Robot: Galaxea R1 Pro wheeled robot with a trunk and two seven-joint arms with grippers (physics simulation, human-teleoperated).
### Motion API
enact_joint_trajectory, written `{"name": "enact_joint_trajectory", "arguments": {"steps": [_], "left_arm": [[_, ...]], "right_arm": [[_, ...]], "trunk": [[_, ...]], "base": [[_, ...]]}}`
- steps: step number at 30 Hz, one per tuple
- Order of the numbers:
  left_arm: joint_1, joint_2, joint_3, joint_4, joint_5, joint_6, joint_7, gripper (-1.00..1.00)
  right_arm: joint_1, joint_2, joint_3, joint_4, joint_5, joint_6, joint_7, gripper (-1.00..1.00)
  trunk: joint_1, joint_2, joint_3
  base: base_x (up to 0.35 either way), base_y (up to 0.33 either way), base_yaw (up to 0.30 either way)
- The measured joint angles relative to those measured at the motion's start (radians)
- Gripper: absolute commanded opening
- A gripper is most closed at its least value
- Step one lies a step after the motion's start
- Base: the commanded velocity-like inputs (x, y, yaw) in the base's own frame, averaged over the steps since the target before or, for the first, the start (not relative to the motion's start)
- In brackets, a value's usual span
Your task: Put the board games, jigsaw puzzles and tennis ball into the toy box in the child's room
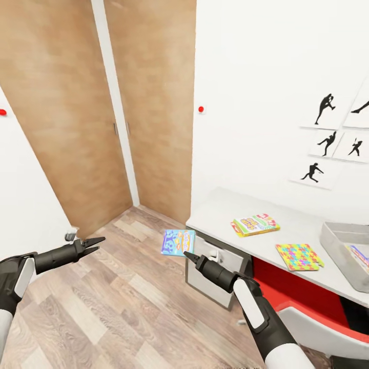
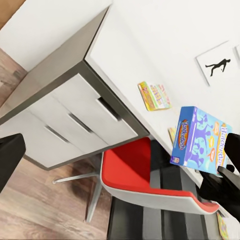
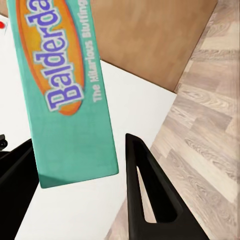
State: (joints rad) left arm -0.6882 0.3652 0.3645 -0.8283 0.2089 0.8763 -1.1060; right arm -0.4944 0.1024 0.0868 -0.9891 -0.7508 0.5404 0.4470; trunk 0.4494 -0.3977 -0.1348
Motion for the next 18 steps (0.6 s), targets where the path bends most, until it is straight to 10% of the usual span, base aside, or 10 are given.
{"name": "enact_joint_trajectory", "arguments": {"steps": [18], "left_arm": [[0.0, 0.0, 0.0, 0.0, 0.0, 0.0, 0.0, 1.0]], "right_arm": [[0.0, 0.0, 0.0, -0.001, -0.002, -0.011, -0.003, -1.0]], "trunk": [[0.0, 0.0, -0.007]], "base": [[0.0, 0.0, -0.135]]}}
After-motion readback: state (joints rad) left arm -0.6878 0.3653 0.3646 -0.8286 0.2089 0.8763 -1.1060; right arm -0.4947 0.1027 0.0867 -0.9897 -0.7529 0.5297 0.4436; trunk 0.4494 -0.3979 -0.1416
